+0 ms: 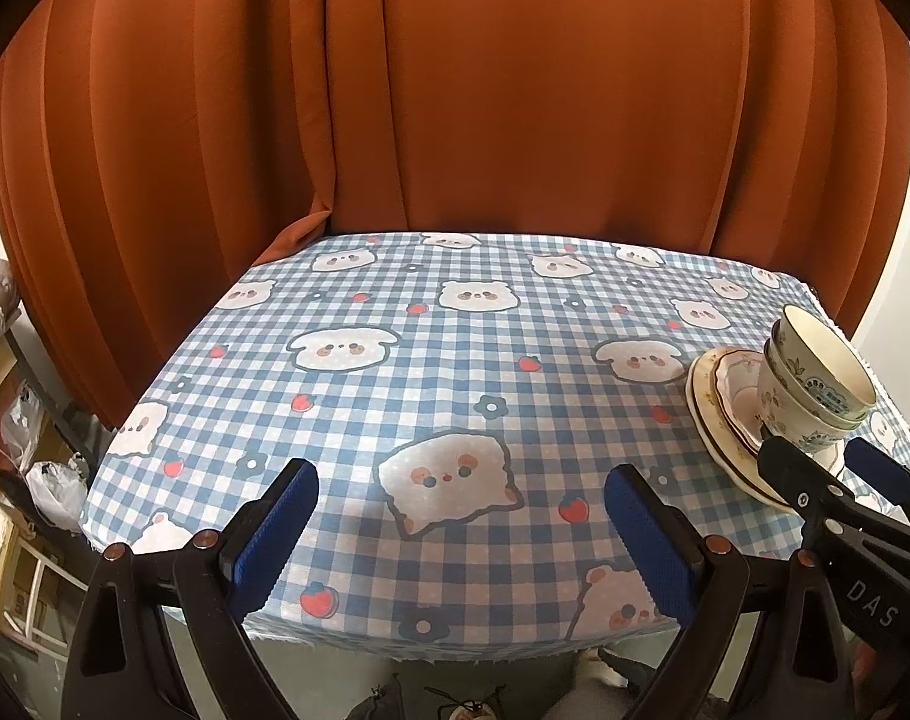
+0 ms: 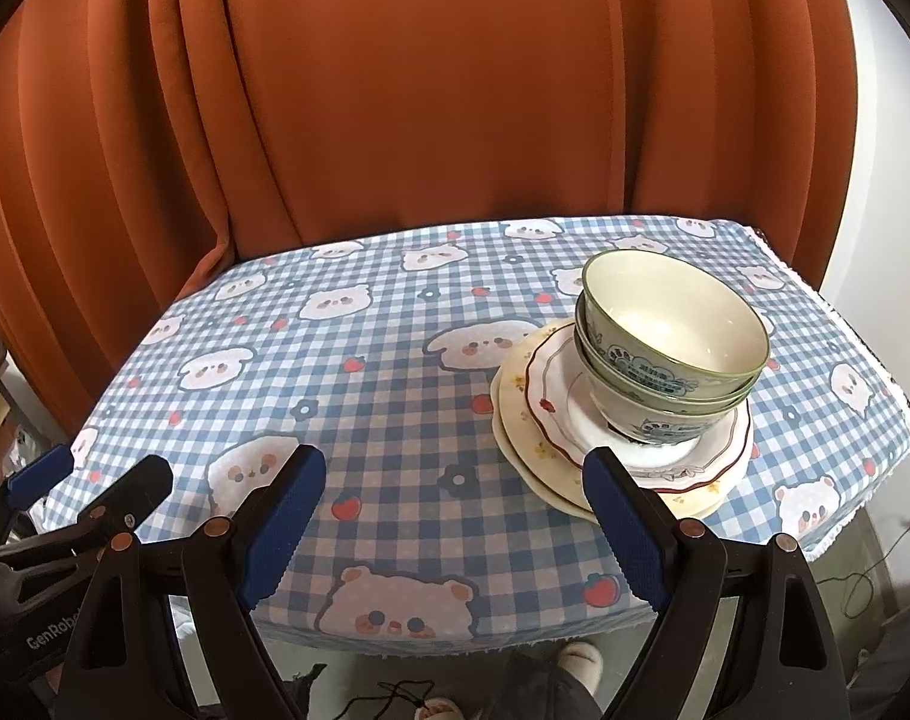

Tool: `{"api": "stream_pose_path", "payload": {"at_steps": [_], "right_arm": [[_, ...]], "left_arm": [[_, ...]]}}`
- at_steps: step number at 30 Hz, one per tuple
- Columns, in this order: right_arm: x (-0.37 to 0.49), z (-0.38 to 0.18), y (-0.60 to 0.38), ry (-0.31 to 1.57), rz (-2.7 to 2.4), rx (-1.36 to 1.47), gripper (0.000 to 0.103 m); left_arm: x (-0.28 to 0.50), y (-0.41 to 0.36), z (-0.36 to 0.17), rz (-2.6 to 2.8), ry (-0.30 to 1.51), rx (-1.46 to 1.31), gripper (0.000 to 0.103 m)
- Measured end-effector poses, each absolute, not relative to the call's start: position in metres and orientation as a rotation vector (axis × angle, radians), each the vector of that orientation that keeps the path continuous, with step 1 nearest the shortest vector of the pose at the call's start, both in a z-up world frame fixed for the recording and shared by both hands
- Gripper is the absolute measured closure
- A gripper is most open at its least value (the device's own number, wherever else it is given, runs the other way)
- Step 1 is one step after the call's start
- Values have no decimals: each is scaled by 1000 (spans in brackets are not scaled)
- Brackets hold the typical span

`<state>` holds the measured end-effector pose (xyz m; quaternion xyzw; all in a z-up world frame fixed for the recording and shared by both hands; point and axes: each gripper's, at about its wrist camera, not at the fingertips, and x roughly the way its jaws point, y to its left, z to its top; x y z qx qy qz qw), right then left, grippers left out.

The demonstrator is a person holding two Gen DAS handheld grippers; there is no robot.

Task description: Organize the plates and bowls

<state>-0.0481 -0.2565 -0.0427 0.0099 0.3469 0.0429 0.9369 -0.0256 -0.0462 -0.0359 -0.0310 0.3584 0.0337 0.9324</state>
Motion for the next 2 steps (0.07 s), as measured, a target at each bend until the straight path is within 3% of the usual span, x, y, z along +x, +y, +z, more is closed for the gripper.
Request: {"api": "stream_pose_path", "payload": {"at_steps": [2], "right_arm": [[-47, -42, -255, 715, 86, 16, 14]], "left_arm": [[-25, -46, -36, 70, 734, -64, 6]]}}
